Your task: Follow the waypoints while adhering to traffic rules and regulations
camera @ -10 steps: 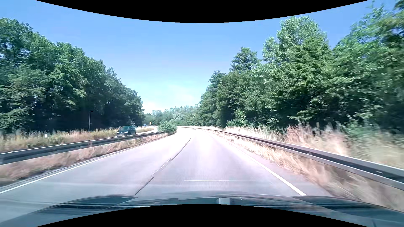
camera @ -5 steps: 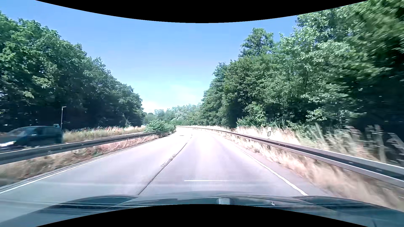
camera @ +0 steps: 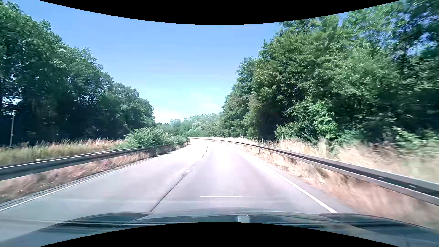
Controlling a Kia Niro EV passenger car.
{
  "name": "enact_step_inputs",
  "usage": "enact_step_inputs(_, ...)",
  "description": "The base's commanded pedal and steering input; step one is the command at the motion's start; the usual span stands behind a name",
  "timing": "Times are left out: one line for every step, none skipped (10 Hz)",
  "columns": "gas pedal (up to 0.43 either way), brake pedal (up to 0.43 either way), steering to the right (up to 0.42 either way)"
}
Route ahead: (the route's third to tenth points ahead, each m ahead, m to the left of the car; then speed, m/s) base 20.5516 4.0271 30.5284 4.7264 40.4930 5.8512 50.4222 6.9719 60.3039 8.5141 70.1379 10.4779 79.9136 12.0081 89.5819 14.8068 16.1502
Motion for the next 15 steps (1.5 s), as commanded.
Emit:
enact_step_inputs(0.209, 0.0, -0.01)
enact_step_inputs(0.209, 0.0, -0.01)
enact_step_inputs(0.209, 0.0, -0.01)
enact_step_inputs(0.209, 0.0, -0.01)
enact_step_inputs(0.209, 0.0, -0.011)
enact_step_inputs(0.209, 0.0, -0.011)
enact_step_inputs(0.209, 0.0, -0.011)
enact_step_inputs(0.209, 0.0, -0.011)
enact_step_inputs(0.209, 0.0, -0.011)
enact_step_inputs(0.209, 0.0, -0.011)
enact_step_inputs(0.209, 0.0, -0.012)
enact_step_inputs(0.209, 0.0, -0.013)
enact_step_inputs(0.209, 0.0, -0.014)
enact_step_inputs(0.209, 0.0, -0.014)
enact_step_inputs(0.209, 0.0, -0.014)
